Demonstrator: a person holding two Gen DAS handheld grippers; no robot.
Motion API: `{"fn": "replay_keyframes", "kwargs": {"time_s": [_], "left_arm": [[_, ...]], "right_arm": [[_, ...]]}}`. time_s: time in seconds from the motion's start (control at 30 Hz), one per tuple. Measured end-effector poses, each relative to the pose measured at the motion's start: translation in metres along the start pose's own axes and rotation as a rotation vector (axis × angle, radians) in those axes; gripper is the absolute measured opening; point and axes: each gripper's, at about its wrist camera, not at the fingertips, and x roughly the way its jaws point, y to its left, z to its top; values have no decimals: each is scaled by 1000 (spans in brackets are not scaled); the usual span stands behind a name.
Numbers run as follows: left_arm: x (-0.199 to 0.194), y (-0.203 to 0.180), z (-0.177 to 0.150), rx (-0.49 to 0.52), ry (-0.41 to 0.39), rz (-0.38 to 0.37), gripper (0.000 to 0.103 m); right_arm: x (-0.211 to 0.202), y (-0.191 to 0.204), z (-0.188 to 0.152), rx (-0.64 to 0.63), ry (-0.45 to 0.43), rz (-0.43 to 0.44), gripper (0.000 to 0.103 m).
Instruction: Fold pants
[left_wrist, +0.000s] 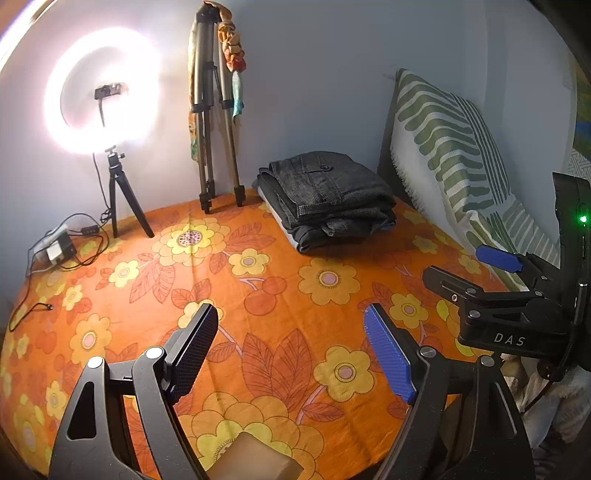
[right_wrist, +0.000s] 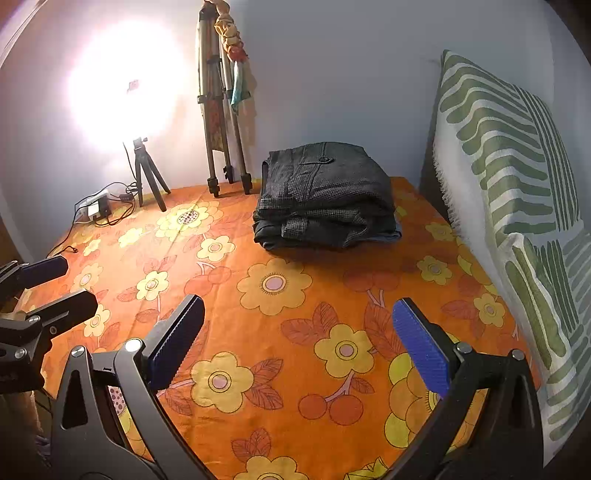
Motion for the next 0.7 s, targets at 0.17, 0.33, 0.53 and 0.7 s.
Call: {"fn": "replay_keyframes", "kwargs": {"time_s": [0.17, 0.33, 0.53, 0.7], "left_arm": [[0, 0, 0, 2, 0, 1, 82], [0, 0, 0, 2, -1, 1, 81], [0, 0, -1, 4, -1, 3, 82], [0, -1, -1, 5, -1, 2, 82]], "right_arm": [[0, 4, -3, -11, 2, 3, 103], [1, 6, -4, -15, 3, 5, 103], [1, 5, -4, -16, 4, 6, 103], [1, 5, -4, -15, 4, 5, 103]]}}
